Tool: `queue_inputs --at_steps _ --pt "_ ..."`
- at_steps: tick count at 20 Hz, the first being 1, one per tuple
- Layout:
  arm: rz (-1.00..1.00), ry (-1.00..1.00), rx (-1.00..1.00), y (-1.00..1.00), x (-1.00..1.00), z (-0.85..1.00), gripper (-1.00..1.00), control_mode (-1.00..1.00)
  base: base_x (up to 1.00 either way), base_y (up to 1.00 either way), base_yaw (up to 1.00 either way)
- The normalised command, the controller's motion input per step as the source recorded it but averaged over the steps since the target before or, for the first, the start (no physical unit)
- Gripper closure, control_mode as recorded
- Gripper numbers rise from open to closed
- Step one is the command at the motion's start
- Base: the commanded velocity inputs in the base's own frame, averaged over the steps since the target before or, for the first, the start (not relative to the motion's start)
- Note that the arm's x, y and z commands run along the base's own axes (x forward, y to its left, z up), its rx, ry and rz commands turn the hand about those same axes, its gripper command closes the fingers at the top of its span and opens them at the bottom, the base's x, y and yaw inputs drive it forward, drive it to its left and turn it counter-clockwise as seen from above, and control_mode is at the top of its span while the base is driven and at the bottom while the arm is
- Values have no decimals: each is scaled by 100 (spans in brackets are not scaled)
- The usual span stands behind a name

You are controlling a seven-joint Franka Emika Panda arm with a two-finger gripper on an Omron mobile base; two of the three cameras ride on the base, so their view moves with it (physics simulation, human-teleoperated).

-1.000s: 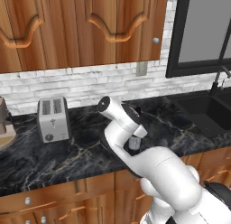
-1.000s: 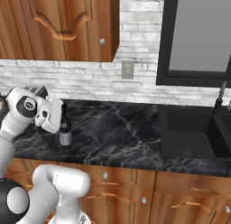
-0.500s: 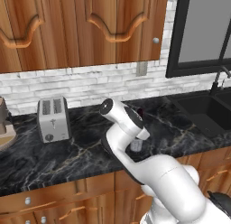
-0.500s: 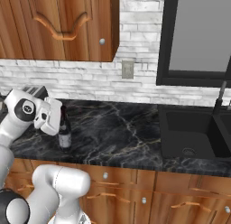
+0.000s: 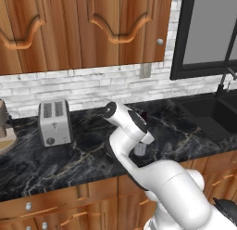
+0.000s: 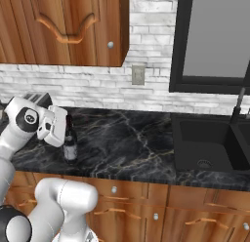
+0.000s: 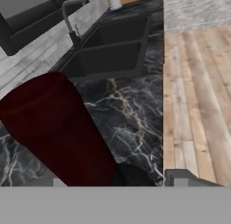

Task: There is a wine glass and glass cup on the dining counter. Place the wine bottle next to the wine glass and the juice bottle next to the glass cup.

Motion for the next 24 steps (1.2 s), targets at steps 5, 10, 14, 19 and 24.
queue_inputs --at_steps 5,10,14,19,24 --pt "0 0 0 0 0 0 100 100 0 0 0" --pt "0 0 0 0 0 0 100 100 -10 0 0" --pt "0 0 0 0 0 0 100 100 -56 0 9" --pt "0 0 0 0 0 0 100 100 -67 0 22" --pt "0 0 0 0 0 0 100 100 -44 6 43"
